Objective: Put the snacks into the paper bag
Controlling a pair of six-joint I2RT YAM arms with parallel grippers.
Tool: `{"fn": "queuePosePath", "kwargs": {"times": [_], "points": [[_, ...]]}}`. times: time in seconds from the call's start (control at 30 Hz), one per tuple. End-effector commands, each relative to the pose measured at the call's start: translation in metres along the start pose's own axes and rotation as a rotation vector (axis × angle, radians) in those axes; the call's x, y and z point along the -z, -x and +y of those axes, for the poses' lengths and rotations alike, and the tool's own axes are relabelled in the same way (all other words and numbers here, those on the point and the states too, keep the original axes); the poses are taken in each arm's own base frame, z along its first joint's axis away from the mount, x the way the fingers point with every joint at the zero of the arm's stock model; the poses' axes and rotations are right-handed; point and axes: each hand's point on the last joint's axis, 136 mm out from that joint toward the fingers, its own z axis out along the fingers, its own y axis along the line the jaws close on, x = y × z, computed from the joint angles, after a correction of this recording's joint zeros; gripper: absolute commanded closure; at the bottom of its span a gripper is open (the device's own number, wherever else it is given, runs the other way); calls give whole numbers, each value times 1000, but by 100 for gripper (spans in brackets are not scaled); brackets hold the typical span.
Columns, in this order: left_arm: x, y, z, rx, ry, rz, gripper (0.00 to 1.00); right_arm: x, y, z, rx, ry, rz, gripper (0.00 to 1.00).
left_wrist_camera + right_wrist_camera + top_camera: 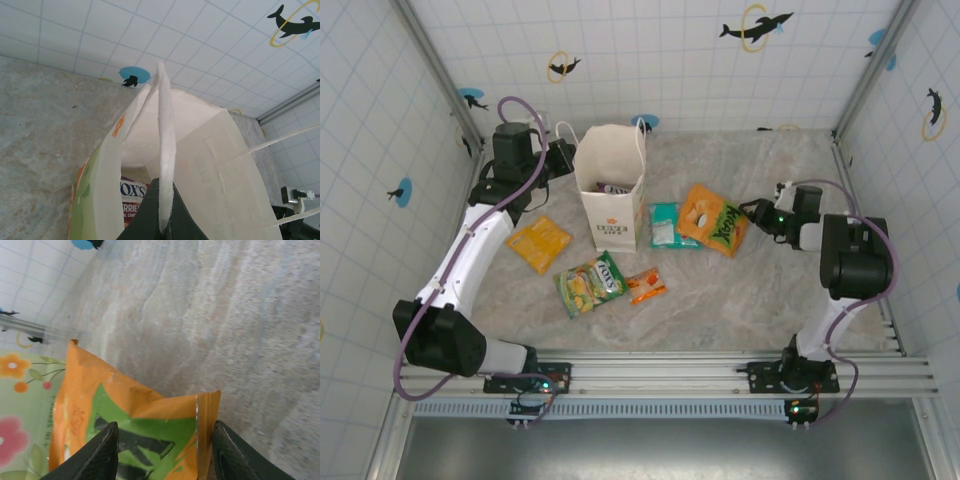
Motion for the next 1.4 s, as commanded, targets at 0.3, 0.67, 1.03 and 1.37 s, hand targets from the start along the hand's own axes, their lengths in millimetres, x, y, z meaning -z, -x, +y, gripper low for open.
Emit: {"fn": "queuePosePath", "kwargs": {"times": [0.3, 0.67, 1.03, 1.37], "points": [[0, 8, -4, -2, -25, -21, 100, -9, -17, -13, 0, -35, 32, 49], [1, 7, -4, -1, -26, -19, 100, -19, -22, -27, 5, -102, 49, 73], [1, 8, -5, -4, -27, -20, 100, 21, 13, 25, 121, -76, -109, 100], [2, 9, -6, -5, -30, -21, 100, 64, 67, 139, 227, 148, -226, 100]]}}
